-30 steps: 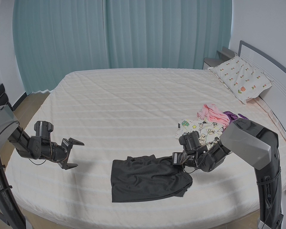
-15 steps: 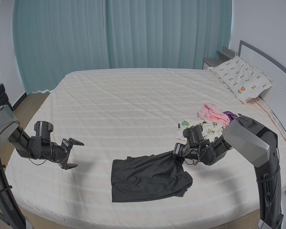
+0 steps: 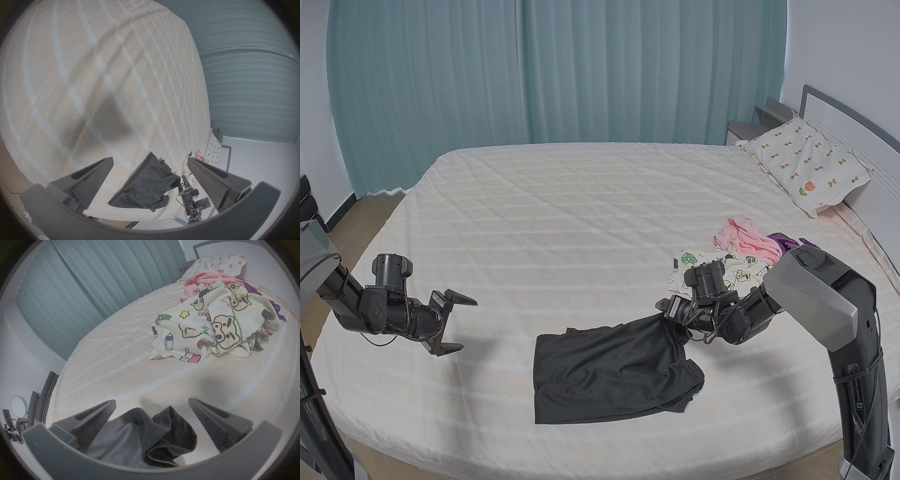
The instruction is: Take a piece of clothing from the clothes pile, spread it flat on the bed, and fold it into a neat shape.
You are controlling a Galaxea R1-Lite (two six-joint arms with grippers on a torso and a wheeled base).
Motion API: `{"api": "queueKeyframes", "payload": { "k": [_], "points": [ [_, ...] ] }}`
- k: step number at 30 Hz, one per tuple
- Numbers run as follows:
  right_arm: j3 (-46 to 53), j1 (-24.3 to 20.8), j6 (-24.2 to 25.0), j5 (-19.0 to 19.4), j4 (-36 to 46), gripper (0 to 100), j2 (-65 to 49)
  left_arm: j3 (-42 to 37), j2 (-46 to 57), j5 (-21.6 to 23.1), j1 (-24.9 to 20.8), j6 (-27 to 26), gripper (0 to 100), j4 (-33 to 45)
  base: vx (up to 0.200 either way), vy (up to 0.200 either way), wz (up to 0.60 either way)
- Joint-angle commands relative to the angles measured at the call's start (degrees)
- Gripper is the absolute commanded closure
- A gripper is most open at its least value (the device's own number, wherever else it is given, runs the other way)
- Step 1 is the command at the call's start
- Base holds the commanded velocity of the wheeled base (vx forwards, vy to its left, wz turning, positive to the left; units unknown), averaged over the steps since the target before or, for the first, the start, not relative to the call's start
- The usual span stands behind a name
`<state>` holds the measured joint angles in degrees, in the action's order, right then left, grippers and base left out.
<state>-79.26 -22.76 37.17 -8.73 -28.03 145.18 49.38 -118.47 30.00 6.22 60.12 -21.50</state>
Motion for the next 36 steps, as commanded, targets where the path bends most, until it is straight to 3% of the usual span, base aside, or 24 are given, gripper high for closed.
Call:
{"api": "queueKeyframes", "payload": {
  "k": [1, 5, 12, 17, 22, 23, 36],
  "points": [
    [1.5, 0.9, 0.6, -0.1, 0.3, 0, -2.4, 0.0, -0.1, 0.1, 0.0, 0.0, 0, 0.0, 0.0, 0.0, 0.0],
    [8.2, 1.8, -1.1, 0.7, -0.4, 0, -6.3, 0.0, -0.1, 0.1, 0.0, 0.1, 0, 0.0, 0.0, 0.0, 0.0],
    [25.3, 1.2, -6.1, 8.4, -3.8, 0, -13.7, 0.0, -0.1, 0.1, 0.0, 0.0, 0, 0.1, 0.0, 0.0, 0.0],
    [31.5, -0.6, -7.1, 8.6, -9.7, 0, -12.9, 0.0, -0.1, 0.1, 0.0, 0.0, 0, 0.0, 0.0, 0.0, 0.0],
    [33.7, -2.7, -7.8, 8.5, -9.6, 0, -12.7, 0.0, -0.1, 0.0, 0.0, 0.0, 0, 0.0, 0.0, 0.0, 0.0],
    [34.2, -3.0, -8.3, 8.5, -9.7, 100, -12.6, 0.0, -0.1, 0.0, 0.0, 0.0, 0, 0.1, 0.0, 0.0, 0.0],
    [40.6, -3.1, -9.0, 8.7, -10.2, 100, -15.0, -0.1, -0.2, 0.0, 0.0, -0.1, 0, 0.1, 0.0, 0.0, 0.0]
  ]
}}
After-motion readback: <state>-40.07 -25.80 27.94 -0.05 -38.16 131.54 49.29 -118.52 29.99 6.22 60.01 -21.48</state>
